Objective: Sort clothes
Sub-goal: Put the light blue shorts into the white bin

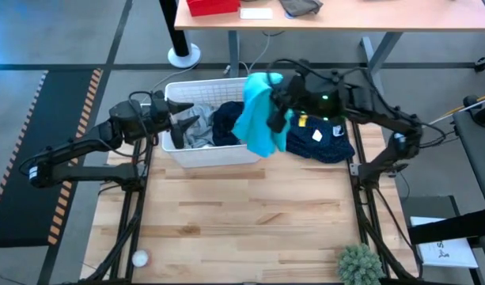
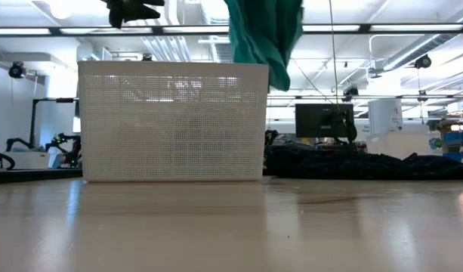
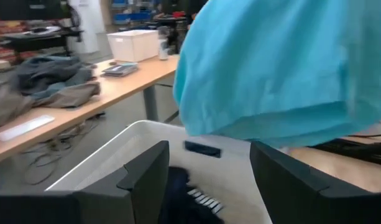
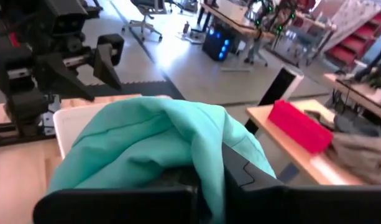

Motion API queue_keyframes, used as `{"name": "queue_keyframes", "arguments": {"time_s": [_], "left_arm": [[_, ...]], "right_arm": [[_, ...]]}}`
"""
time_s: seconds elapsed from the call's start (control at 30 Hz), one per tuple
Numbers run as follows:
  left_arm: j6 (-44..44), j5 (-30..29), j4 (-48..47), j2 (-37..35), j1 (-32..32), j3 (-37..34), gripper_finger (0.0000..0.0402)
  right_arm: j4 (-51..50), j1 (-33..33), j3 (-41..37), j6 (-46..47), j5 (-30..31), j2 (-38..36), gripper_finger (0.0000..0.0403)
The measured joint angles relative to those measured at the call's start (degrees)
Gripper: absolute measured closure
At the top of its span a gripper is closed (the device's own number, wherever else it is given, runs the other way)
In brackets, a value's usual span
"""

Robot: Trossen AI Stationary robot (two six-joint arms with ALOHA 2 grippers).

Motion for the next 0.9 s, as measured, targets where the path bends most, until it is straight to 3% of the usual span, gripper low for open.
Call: {"name": "queue_keyframes", "arguments": {"time_s": [0.3,0.37,0.57,0.9], "left_arm": [[-1.9,-11.3,-4.4,-1.4,0.0,0.0,0.0206],[-2.0,-11.4,-4.5,-1.8,0.0,0.0,0.0213],[-1.8,-11.4,-4.9,-2.7,0.0,0.0,0.0244],[-1.8,-11.5,-9.5,-3.1,0.1,0.0,0.0308]], "right_arm": [[0.2,-2.3,15.0,-3.9,-0.6,14.4,0.0403],[2.6,-3.4,14.7,-4.4,-0.9,16.1,0.0403],[2.4,-8.4,14.6,1.3,-11.6,21.0,0.0403],[-3.5,-11.6,14.6,5.0,-14.2,30.8,0.0402]]}}
